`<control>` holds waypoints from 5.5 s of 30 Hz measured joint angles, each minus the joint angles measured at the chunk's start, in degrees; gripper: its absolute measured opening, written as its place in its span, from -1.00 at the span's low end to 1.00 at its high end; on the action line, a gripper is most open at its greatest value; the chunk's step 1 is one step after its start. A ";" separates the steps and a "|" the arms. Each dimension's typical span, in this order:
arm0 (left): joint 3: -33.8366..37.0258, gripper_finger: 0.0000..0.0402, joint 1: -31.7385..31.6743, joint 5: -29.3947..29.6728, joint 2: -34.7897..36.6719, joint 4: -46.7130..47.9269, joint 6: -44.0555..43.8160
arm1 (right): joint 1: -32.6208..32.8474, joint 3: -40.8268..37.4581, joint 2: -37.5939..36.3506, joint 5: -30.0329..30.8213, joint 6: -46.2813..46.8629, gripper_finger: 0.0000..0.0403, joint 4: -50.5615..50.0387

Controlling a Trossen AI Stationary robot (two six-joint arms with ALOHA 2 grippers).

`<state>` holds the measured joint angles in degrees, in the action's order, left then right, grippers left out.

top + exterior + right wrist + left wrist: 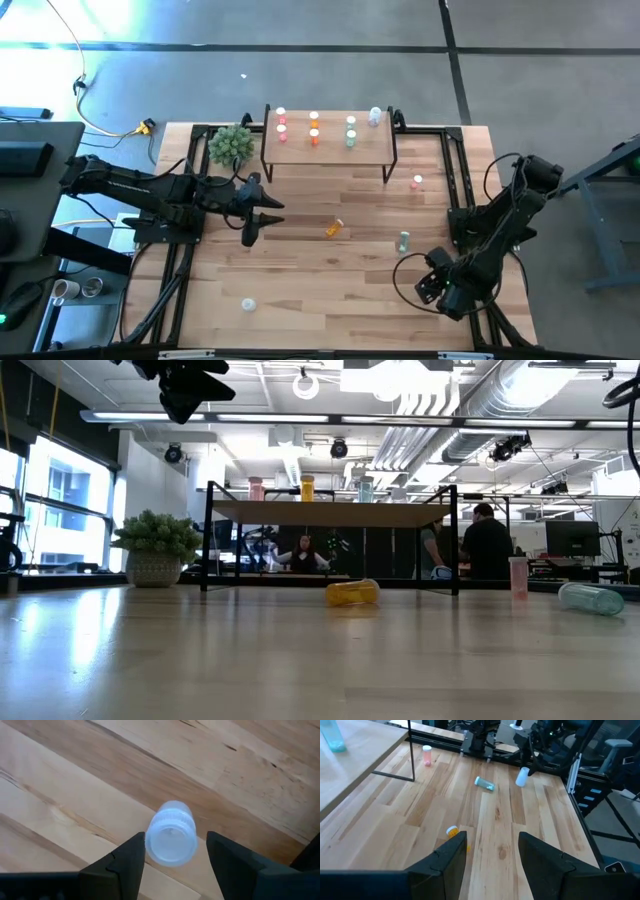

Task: Pick and place medicine bottles onto shelf by color
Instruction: Put the right white pill bottle on the shelf aligned with the other white pill bottle

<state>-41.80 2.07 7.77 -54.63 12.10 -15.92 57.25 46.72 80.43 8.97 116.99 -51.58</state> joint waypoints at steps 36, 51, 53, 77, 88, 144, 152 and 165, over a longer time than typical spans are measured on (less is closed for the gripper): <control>0.00 -0.15 -0.22 1.94 0.02 0.07 1.67 | -24.79 9.08 0.61 -0.87 -34.22 -0.39 -4.76; 0.00 -0.15 -0.22 1.92 0.02 0.09 5.63 | -53.89 25.17 0.52 -0.70 -76.93 -0.39 -7.08; 0.00 -0.15 -0.22 1.92 0.02 0.09 5.64 | -57.29 28.14 0.52 -0.71 -81.06 -0.39 -7.85; 0.00 -0.15 -0.22 1.88 0.02 0.11 5.55 | -87.13 58.91 3.72 2.12 -107.58 -0.39 -15.73; -0.02 -0.15 -0.22 1.86 0.00 0.57 5.42 | -88.58 61.20 13.59 -0.66 -109.58 -0.39 -24.69; -0.02 -0.15 -0.21 1.81 0.02 2.26 5.60 | -93.22 61.18 25.37 -9.03 -107.96 -0.39 -28.20; -0.02 -0.15 -0.20 1.81 0.02 3.13 5.60 | -93.26 61.18 25.37 -8.87 -108.46 -0.38 -28.27; -0.02 -0.15 -0.20 1.81 0.02 3.13 5.60 | -93.26 61.18 25.37 -8.76 -108.58 -0.09 -25.83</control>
<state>-41.82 1.87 9.58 -54.61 15.22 -10.33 -36.01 107.90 105.80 0.21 8.40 -77.41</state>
